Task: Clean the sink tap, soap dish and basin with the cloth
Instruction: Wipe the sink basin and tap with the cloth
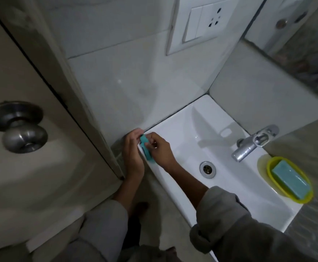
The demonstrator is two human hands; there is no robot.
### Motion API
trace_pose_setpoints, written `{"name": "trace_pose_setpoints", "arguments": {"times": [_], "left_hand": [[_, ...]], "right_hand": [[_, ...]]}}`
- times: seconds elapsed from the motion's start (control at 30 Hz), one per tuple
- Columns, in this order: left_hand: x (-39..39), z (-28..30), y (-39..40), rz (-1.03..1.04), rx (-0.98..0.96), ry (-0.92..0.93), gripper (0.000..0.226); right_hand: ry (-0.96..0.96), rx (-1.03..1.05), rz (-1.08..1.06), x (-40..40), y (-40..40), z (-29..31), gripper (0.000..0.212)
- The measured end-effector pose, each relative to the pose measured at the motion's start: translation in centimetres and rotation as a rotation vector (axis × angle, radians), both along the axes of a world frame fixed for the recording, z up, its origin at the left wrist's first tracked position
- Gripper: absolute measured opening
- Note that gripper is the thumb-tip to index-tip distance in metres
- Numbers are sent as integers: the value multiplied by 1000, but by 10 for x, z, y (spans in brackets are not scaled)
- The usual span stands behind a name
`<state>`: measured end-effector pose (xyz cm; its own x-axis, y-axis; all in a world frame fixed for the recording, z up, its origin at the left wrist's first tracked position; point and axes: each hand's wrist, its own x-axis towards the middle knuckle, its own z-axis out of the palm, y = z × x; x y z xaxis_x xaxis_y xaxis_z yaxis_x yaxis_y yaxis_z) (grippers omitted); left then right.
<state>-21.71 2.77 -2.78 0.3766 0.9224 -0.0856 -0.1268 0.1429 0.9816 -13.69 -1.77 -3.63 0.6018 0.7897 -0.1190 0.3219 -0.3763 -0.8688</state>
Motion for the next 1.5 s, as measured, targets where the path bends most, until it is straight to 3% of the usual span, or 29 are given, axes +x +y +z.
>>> {"name": "trace_pose_setpoints", "arguments": {"times": [0.13, 0.23, 0.37, 0.47, 0.53, 0.8, 0.97, 1.17, 1.23, 1.3, 1.4, 1.5], "left_hand": [[-9, 4, 2, -54, -93, 46, 44], [-8, 14, 7, -92, -71, 93, 49], [1, 29, -7, -158, 132, 159, 37], [13, 31, -36, -287, 248, 197, 45], [21, 27, -63, -396, 254, 235, 53], [35, -12, -140, -741, 305, 463, 38], [28, -26, -155, -840, 478, 647, 35], [25, -19, -151, -775, 390, 633, 40], [23, -19, -152, -766, 385, 621, 40], [23, -18, -154, -778, 409, 600, 31], [26, -16, -157, -804, 377, 590, 17], [34, -3, -162, -988, -45, 492, 17]], "right_hand": [[-182, -8, 270, -9, -23, 13, 19], [-232, -149, 419, -12, -48, 20, 22], [-189, -258, 486, -15, -105, 31, 30], [-193, -307, 530, -26, -158, 37, 30], [-185, -335, 536, -31, -198, 42, 25], [-225, -455, 574, -52, -344, 64, 19], [-417, -421, 657, -27, -380, 76, 12], [-651, -562, 428, 72, -392, 83, 11], [-599, -607, 328, 88, -386, 81, 14], [-426, -586, 189, 94, -375, 82, 20], [-147, -267, -53, 75, -344, 81, 29], [213, -7, -252, 38, -306, 72, 32]]}}
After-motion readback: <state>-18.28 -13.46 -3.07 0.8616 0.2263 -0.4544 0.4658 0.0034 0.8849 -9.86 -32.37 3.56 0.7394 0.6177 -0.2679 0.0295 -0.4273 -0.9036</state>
